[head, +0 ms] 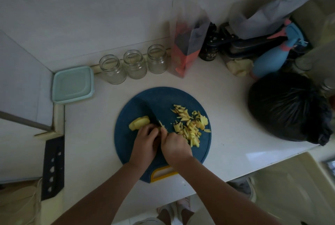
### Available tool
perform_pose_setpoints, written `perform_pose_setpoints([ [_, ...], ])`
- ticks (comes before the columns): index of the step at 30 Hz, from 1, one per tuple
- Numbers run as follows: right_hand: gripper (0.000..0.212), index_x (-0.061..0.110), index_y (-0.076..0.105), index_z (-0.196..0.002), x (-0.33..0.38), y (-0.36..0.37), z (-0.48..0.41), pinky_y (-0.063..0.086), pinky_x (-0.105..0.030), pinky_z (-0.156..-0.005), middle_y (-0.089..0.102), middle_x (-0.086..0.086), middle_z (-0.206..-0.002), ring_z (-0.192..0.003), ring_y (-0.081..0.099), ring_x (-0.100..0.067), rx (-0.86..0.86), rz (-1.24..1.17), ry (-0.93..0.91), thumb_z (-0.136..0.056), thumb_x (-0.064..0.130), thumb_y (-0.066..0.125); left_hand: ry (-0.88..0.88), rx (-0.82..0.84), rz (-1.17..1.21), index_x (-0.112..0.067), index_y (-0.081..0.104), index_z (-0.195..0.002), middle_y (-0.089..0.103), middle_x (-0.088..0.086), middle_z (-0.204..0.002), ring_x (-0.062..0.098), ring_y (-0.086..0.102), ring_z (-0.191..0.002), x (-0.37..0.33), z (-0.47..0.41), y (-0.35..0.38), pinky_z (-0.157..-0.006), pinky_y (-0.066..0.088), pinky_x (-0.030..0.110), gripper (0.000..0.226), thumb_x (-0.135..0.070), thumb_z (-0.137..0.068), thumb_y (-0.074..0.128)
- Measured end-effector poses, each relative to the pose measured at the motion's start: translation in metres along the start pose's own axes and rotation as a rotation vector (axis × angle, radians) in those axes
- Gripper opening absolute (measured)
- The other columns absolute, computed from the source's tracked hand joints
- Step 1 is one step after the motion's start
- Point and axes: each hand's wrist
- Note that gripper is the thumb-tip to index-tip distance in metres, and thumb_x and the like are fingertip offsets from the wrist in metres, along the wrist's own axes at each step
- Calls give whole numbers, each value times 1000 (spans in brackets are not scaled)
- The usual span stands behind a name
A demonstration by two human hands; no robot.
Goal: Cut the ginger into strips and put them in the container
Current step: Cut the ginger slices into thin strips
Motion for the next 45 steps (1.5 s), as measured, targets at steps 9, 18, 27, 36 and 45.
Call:
perform_pose_setpoints([
  [9,63,4,61,-79,-29,-30,4,47,-34,-73,64,-13,-79,-76,62,-25,-14,-229,67,-99,52,25,65,-64,67,-15,59,-88,49,0,-101,14,49,-95,-5,1,-4,-89,37,16,7,-21,-86,59],
  [18,58,3,51,-68,-33,-41,22,35,-23,-53,47,-7,-59,-53,42,-13,132,-138,-51,-100,48,31,22,-37,11,-2,68,-90,53,10,-92,14,51,-89,-10,1,-6,-88,39,13,15,0,-77,72],
  [27,59,6,50,-68,-39,-36,28,34,-29,-56,43,-5,-58,-53,40,-15,147,-142,-51,-98,52,30,25,-23,-15,-2,67,-94,55,12,-92,17,53,-97,-10,5,-7,-91,38,15,17,3,-78,69],
  [36,63,3,51,-67,-43,-35,36,32,-30,-57,42,-6,-58,-53,38,-15,133,-133,-62,-98,53,29,4,-33,8,2,67,-94,56,16,-90,11,49,-94,-15,3,-9,-98,28,2,22,9,-73,72],
  [45,59,9,47,-63,-42,-36,33,36,-31,-58,45,-7,-57,-53,42,-17,143,-68,-85,-99,51,27,29,-61,33,-7,66,-102,55,10,-93,16,54,-92,-8,7,-3,-88,46,20,23,-1,-79,70],
])
Point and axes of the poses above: each hand's wrist, its own z-axis away from the middle knuckle, its own y-axis out of the palm, x = y × z
